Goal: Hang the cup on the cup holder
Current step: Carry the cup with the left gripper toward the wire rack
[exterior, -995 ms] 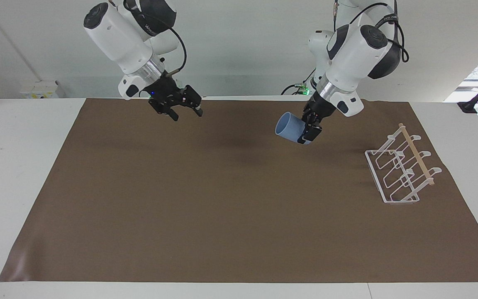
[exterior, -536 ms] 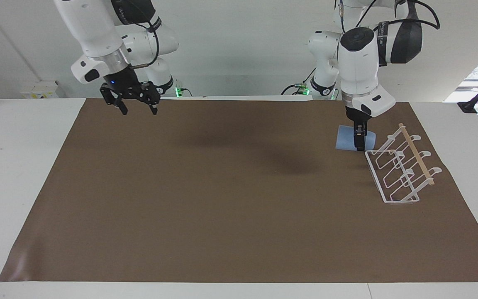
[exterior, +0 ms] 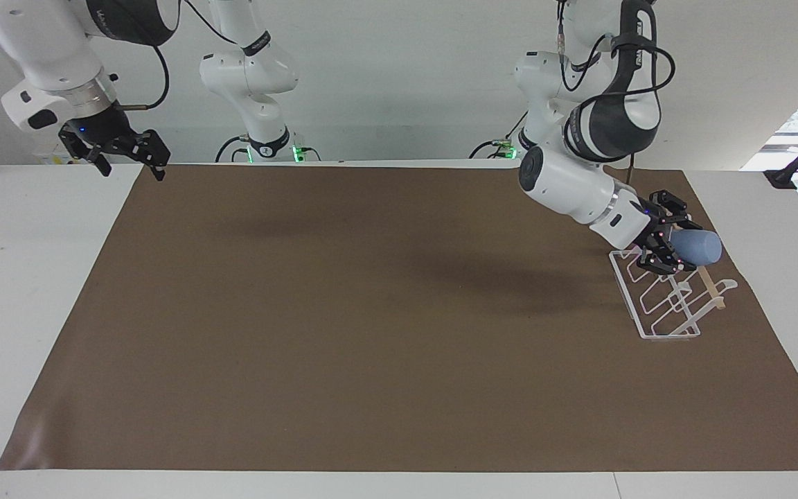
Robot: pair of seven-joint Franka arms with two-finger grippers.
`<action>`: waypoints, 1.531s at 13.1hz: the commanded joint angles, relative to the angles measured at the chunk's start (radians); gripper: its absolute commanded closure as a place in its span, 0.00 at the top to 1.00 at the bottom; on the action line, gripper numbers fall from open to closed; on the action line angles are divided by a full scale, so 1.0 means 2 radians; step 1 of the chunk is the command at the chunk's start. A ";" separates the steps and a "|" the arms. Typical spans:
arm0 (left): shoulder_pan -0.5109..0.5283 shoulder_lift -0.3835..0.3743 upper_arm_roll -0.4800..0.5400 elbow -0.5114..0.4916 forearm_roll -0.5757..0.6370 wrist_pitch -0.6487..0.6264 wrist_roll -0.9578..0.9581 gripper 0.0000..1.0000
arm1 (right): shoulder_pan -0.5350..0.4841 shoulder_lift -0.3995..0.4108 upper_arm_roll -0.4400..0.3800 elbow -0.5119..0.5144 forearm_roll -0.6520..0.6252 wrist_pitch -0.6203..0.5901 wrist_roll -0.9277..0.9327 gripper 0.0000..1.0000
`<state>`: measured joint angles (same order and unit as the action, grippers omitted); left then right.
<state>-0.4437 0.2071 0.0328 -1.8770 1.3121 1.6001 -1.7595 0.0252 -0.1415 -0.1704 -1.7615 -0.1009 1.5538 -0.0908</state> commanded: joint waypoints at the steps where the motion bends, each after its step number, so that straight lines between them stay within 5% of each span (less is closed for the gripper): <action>1: -0.002 0.057 -0.002 0.021 0.062 -0.067 -0.092 0.00 | -0.010 0.007 0.012 0.011 0.000 -0.004 -0.014 1.00; 7: -0.002 0.085 -0.003 0.020 0.091 -0.101 -0.161 0.00 | -0.029 0.046 0.023 0.056 0.003 -0.025 -0.016 1.00; 11: 0.002 0.097 -0.003 0.020 0.103 -0.101 -0.186 0.00 | -0.101 0.053 0.099 0.064 0.004 -0.023 -0.015 1.00; 20: 0.012 0.121 -0.003 0.017 0.105 -0.097 -0.222 0.00 | -0.049 0.055 0.037 0.065 0.019 -0.020 -0.014 1.00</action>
<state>-0.4257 0.4441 0.0322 -1.8514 1.5060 1.4186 -2.1934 -0.0764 -0.0432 -0.0829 -1.6506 -0.0860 1.5273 -0.1008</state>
